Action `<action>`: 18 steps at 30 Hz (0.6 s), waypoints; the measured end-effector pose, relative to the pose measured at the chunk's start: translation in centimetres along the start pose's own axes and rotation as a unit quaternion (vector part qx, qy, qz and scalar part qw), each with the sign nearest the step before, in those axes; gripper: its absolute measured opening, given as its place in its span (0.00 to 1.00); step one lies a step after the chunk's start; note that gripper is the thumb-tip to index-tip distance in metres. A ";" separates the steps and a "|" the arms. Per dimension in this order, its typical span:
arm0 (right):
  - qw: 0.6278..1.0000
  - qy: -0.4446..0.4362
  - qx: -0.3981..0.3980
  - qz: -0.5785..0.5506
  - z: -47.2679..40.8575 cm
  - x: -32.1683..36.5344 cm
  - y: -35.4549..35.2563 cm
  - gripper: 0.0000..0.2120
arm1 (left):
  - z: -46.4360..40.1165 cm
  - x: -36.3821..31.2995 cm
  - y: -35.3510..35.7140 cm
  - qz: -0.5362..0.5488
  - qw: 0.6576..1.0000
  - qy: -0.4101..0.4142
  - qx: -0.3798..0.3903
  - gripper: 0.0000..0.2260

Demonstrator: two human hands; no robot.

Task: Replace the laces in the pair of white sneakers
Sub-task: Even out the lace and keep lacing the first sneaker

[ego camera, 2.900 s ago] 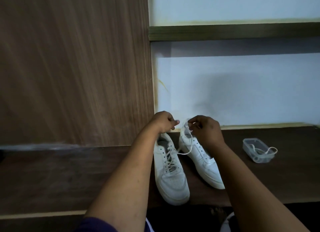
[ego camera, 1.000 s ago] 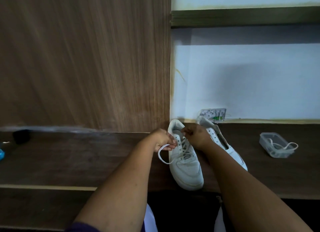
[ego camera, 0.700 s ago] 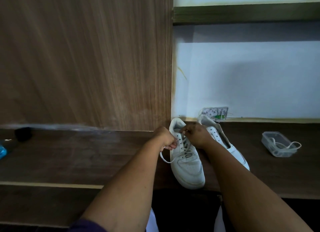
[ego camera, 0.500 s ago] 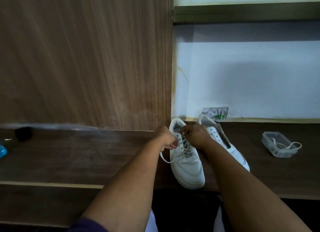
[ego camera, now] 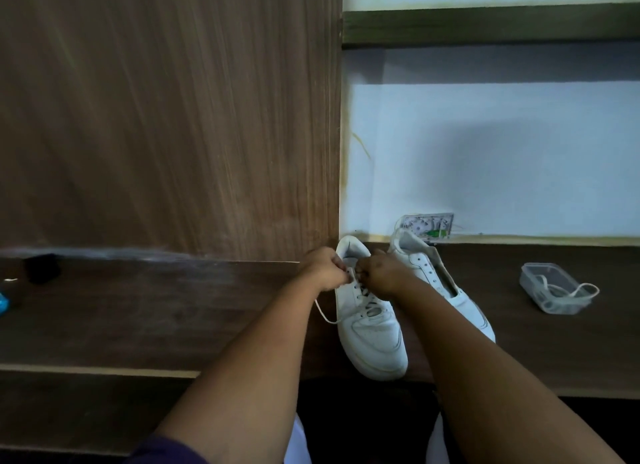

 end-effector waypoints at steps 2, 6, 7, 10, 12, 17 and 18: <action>1.000 -0.003 -0.001 0.010 0.2 0.6 -0.1 0.14 | 0.1 0.4 -0.2 0.094 0.995 -0.037 0.025 0.07; 1.000 0.007 -0.022 0.013 0.7 0.8 -0.7 0.13 | 0.0 0.2 -0.1 0.079 0.996 -0.018 0.034 0.09; 0.999 0.010 -0.027 0.022 0.7 0.8 -0.9 0.13 | -0.1 0.1 0.1 0.080 0.996 -0.014 0.036 0.08; 0.997 0.050 -0.057 -0.011 1.0 0.1 -1.6 0.11 | -0.3 0.0 0.3 0.077 0.996 -0.007 0.035 0.06; 0.984 0.116 -0.118 -0.061 1.2 -2.2 -2.2 0.10 | -0.3 0.0 0.6 0.082 0.995 -0.002 0.061 0.03; 0.890 0.337 -0.209 -0.224 4.0 -11.1 -4.4 0.19 | -0.6 0.2 0.8 0.051 0.994 0.036 0.092 0.01; 0.863 0.354 -0.263 -0.245 5.1 -12.3 -5.6 0.18 | -0.7 0.3 0.9 0.044 0.993 0.044 0.097 0.01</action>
Point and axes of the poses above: each hand's wrist, its own z-axis away from the middle knuckle, its own y-axis out of the palm, x = y × z, the point moved 5 cm from there along -z, towards the middle knuckle, and after that the axes turned 6 degrees about z, right-handed, at the moved point
